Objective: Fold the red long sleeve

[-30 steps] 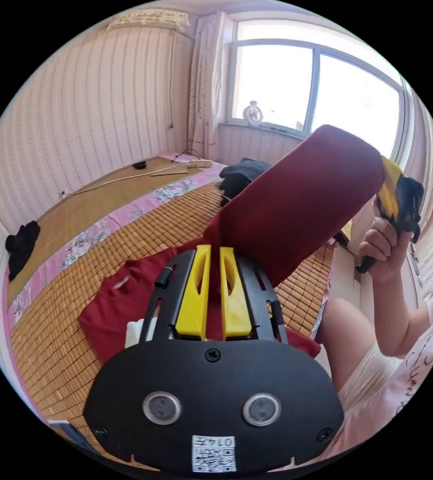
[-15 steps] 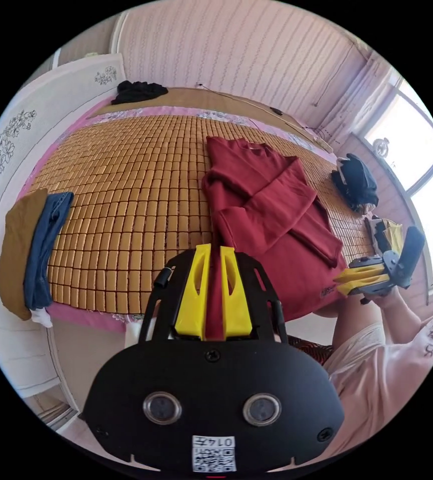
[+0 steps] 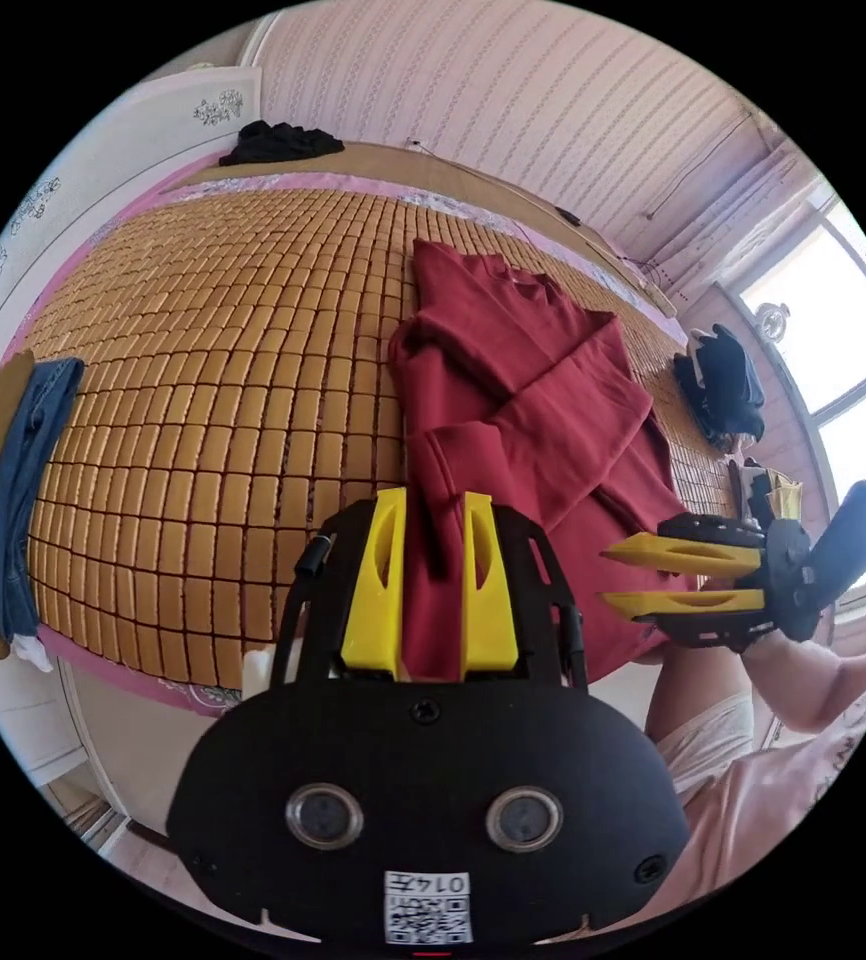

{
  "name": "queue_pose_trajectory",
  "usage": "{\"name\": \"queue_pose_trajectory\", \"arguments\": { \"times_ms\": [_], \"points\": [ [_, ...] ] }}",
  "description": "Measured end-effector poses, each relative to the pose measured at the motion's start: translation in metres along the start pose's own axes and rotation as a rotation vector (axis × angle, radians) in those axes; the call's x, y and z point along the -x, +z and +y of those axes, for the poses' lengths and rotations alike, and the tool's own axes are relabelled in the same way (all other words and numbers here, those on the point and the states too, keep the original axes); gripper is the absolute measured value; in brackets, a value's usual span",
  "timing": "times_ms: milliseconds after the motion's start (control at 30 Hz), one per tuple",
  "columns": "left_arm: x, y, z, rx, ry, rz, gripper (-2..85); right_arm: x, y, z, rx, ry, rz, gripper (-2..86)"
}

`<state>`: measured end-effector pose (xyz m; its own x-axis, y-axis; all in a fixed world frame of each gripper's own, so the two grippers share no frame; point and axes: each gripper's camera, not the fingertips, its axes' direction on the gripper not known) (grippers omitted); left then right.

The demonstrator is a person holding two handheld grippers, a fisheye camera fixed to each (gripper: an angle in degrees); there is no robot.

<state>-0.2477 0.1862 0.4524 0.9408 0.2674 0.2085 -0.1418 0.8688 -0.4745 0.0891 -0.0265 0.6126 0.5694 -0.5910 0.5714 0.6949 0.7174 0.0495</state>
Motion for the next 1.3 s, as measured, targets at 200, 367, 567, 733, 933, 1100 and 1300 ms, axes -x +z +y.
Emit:
{"name": "queue_pose_trajectory", "arguments": {
  "times_ms": [200, 367, 567, 733, 933, 1100, 1300],
  "points": [
    [0.02, -0.01, -0.03, 0.011, 0.108, 0.023, 7.9, 0.022, 0.045, -0.056, 0.08, -0.057, 0.055, 9.1],
    [0.027, 0.003, -0.044, 0.105, 0.142, 0.009, 3.1, -0.002, 0.047, -0.082, 0.156, 0.05, 0.084, 4.5],
    [0.032, -0.039, -0.038, 0.095, 0.149, 0.107, 1.6, -0.017, -0.043, -0.083, 0.057, 0.009, -0.114, 1.8],
    [0.049, -0.023, -0.026, 0.201, 0.043, -0.002, 2.5, -0.043, -0.039, -0.077, 0.121, 0.085, -0.343, 4.3],
    [0.072, -0.042, -0.037, 0.153, 0.028, -0.06, 4.6, -0.081, -0.071, -0.055, 0.084, 0.171, -0.264, 7.4],
    [0.079, -0.047, -0.085, 0.062, 0.085, -0.011, 4.9, -0.17, -0.117, -0.04, 0.044, 0.341, 0.057, 8.2],
    [0.075, -0.012, -0.182, -0.004, 0.069, 0.074, 6.0, -0.299, -0.149, -0.04, -0.029, 0.607, 0.29, 8.9]
  ]
}}
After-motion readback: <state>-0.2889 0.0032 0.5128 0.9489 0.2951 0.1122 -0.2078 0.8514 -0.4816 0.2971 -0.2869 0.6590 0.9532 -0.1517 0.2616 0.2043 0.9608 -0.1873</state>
